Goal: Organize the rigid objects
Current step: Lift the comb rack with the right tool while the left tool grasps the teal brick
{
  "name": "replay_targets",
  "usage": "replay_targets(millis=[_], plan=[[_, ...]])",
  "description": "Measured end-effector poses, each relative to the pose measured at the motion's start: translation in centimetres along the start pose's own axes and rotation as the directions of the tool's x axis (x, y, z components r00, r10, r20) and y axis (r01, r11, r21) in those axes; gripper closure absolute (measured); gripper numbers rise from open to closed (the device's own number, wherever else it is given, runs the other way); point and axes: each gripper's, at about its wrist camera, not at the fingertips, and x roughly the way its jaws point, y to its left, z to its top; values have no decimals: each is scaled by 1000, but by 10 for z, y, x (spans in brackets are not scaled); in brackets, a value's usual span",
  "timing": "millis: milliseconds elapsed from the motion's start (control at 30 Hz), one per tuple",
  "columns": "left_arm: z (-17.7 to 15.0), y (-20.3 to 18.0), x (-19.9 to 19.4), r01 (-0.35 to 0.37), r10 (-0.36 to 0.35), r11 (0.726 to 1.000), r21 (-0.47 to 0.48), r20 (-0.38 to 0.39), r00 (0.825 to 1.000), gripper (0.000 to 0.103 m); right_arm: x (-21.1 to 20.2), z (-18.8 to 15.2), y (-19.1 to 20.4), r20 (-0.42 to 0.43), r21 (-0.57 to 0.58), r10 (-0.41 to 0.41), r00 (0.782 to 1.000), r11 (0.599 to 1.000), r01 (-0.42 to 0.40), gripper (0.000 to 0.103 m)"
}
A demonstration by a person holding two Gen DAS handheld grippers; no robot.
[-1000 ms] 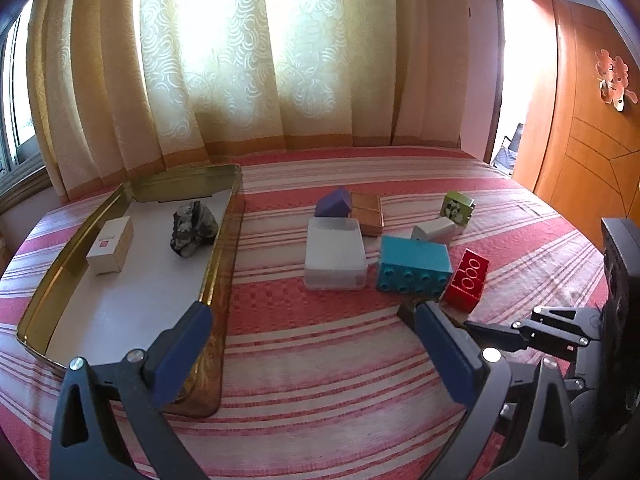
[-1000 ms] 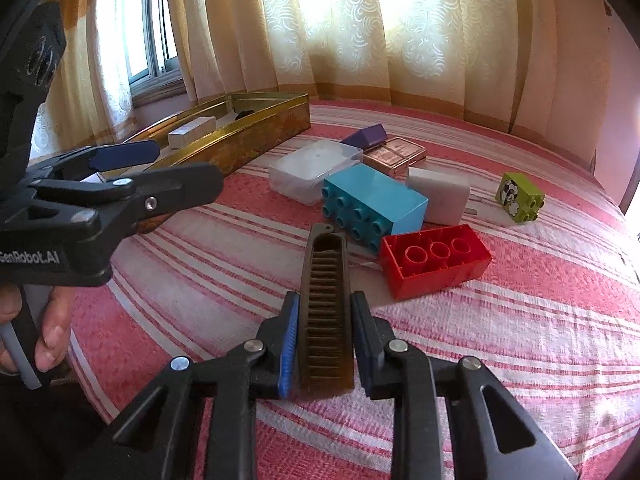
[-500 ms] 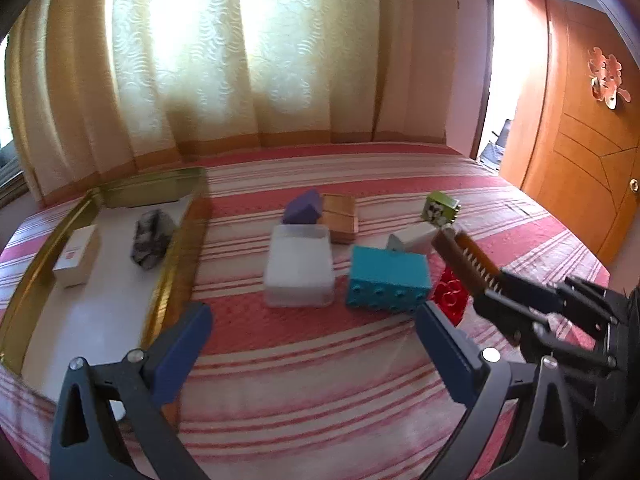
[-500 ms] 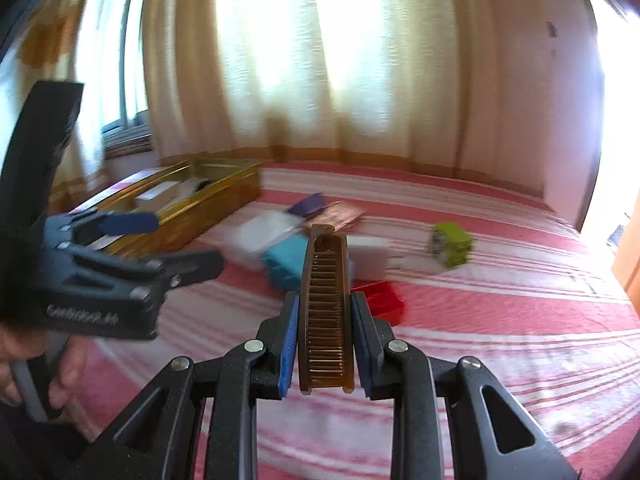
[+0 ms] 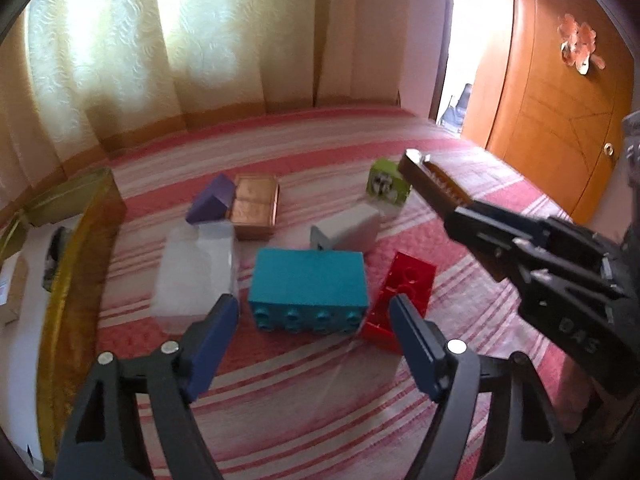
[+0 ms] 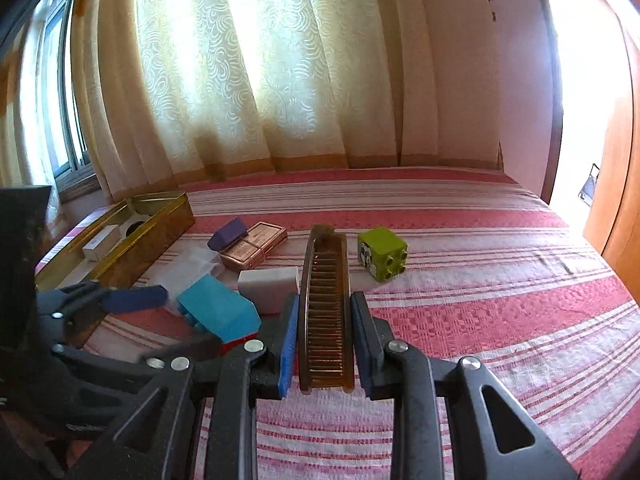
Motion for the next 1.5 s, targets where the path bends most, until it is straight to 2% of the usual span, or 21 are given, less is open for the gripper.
replay_targets(millis=[233,333,533,567,733,900,1000,1167,1333,1500], plan=[[9,-1,15,33,-33,999,-9,-31,999,24,5,8,3,7,-23,-8,1000,1000,8,76],[10,-5,16,25,-25,1000,-2,-29,999,24,10,10,2,5,-13,-5,1000,1000,5,76],[10,-10,15,17,-17,1000,20,-18,1000,30,12,12,4,21,-3,-14,1000,1000,14,76],[10,-8,14,18,-17,1000,12,-13,1000,39,13,12,5,22,-5,-14,1000,1000,14,76],[9,3,11,25,-26,999,-28,-12,1000,38,8,12,6,48,-3,-20,999,1000,20,76],[10,-4,16,-19,19,1000,6,-32,999,35,8,12,4,51,4,-21,998,1000,21,76],[10,-4,15,-26,27,1000,6,-26,999,37,8,13,4,51,9,-22,998,1000,22,76],[7,-12,2,-69,68,997,38,44,997,38,1,11,2,79,15,-20,997,1000,19,76],[5,-10,-12,-96,92,995,23,118,989,38,-9,9,1,134,17,-24,991,1000,22,76],[5,-10,-10,-78,75,996,33,101,992,37,-9,9,4,147,2,-27,989,1000,27,76]])
